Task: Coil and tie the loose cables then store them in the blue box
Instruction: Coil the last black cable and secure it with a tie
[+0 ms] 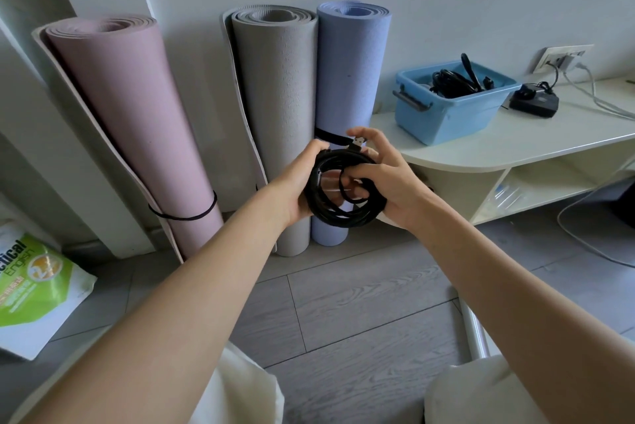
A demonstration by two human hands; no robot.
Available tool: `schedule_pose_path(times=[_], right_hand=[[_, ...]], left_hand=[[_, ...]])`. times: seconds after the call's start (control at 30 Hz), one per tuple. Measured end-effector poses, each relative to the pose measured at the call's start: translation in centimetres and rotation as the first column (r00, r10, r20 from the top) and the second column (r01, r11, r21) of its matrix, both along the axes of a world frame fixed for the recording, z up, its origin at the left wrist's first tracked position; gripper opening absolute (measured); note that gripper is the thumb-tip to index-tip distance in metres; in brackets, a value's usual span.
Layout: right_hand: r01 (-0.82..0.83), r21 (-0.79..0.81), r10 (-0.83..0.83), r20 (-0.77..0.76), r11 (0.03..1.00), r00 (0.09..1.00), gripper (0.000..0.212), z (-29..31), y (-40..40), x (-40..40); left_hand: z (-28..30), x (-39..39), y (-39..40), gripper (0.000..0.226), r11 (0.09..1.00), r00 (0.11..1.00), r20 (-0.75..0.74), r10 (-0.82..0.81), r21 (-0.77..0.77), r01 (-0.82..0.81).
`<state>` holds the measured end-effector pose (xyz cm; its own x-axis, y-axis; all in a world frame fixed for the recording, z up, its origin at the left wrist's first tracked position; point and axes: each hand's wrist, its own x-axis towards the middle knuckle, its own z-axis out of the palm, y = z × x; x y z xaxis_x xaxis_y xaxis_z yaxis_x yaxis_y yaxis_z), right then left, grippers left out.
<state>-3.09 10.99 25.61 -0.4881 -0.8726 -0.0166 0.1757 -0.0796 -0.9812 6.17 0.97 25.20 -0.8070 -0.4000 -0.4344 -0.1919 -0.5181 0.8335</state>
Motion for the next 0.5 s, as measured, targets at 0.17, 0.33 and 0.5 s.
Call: schedule_pose_path(times=[0.17,0.33,0.5], right_hand=[[0.095,0.018,-0.089,-0.228,0.995,0.970,0.040,-0.3,-0.2,-0.2],[0.147,0.042,-0.104,-0.516,0.988,0.850,0.032,-0.5,-0.6,-0.1],[0.184,0.056,-0.114,-0.600,0.981,0.792,0.047,-0.5,-0.6,0.7]], left_hand=[[0.6,-0.5,0.3,0.033,0.994,0.992,0.086,0.095,-0.064,-0.090],[0.4,-1.4,0.8,0.026,0.957,0.953,0.105,0.285,-0.075,-0.279],[-0.1,-2.3,1.1,0.033,0.797,0.832,0.014,0.555,-0.293,-0.527]])
